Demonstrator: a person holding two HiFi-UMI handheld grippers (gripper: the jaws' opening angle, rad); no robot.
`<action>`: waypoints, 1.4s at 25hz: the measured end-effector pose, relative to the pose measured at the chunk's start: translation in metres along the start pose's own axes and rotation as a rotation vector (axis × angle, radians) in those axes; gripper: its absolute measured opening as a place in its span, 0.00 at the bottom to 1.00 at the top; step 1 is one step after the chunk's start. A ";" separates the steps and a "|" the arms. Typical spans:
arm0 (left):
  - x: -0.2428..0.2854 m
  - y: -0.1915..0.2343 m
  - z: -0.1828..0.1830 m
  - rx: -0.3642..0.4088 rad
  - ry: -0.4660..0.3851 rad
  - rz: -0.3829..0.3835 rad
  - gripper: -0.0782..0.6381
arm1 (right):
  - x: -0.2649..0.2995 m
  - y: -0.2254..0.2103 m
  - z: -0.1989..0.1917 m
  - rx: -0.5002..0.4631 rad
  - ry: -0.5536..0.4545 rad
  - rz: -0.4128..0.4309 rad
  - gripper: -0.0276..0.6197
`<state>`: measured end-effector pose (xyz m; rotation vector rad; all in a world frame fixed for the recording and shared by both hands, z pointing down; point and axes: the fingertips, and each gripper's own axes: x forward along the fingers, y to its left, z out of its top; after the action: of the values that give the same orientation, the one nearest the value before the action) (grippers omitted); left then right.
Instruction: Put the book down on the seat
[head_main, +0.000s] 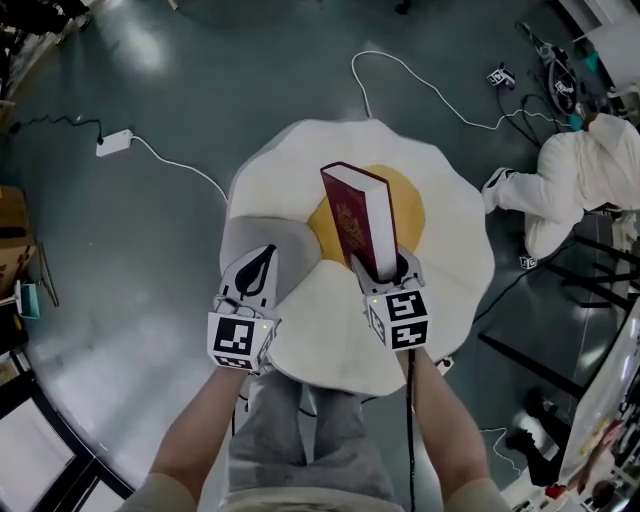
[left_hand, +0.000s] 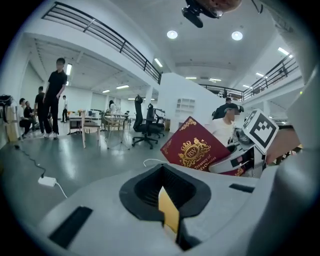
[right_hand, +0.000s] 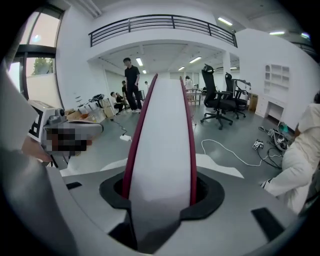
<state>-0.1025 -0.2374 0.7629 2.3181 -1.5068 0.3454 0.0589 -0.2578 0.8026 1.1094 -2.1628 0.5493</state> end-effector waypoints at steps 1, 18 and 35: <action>0.007 0.002 -0.018 -0.017 0.022 0.001 0.11 | 0.014 0.000 -0.015 -0.004 0.017 0.002 0.38; 0.068 0.015 -0.165 -0.127 0.186 0.010 0.11 | 0.163 -0.007 -0.195 -0.068 0.216 0.011 0.39; 0.069 0.007 -0.181 -0.089 0.222 -0.007 0.11 | 0.164 0.042 -0.194 0.014 0.197 0.234 0.54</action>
<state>-0.0835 -0.2211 0.9551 2.1369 -1.3768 0.5051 0.0194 -0.2074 1.0522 0.7775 -2.1287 0.7458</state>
